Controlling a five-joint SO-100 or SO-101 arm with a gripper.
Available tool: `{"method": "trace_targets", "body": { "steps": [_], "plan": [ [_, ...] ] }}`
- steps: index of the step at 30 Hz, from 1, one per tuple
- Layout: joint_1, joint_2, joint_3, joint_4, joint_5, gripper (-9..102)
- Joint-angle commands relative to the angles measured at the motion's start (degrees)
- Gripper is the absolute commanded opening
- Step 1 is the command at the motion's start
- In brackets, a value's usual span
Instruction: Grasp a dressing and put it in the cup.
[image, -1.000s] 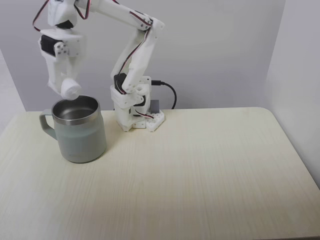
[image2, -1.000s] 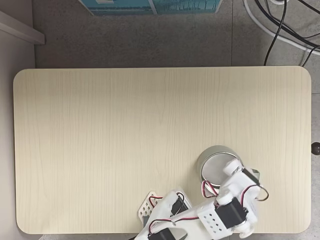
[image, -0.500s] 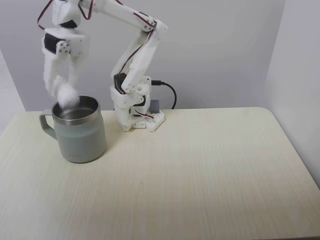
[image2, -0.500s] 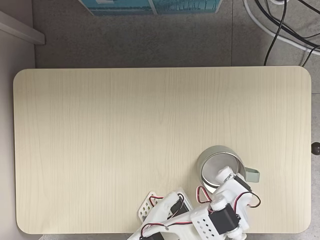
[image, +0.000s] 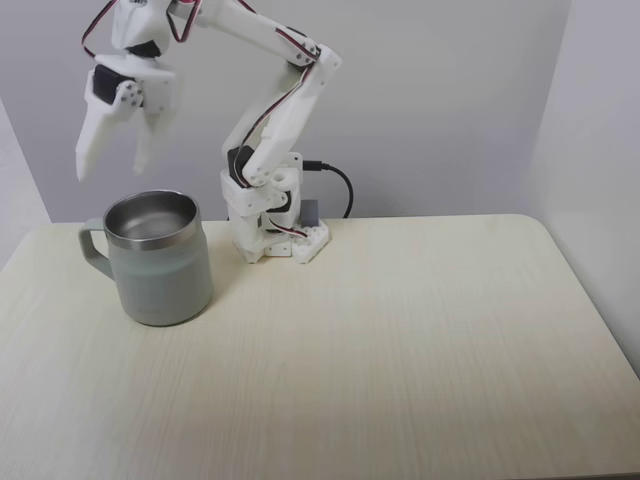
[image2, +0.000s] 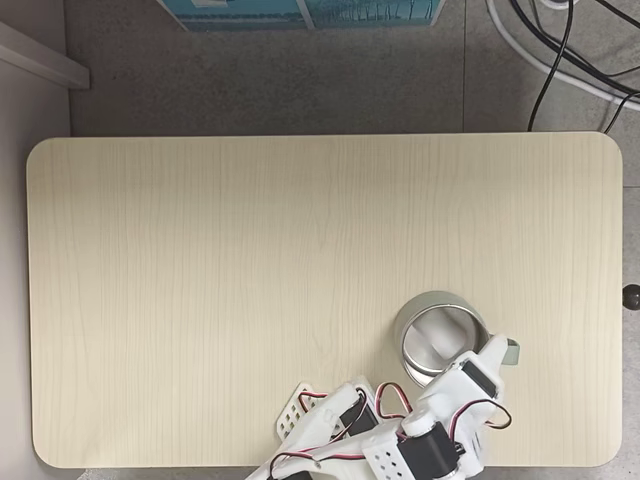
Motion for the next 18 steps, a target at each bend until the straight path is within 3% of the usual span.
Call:
{"method": "trace_targets", "body": {
  "steps": [1,18],
  "plan": [
    [1.0,-0.5,-1.0,-1.2,-1.1,26],
    [2.1,-1.8,-4.3,-2.8,-1.7,25]
  ]
}}
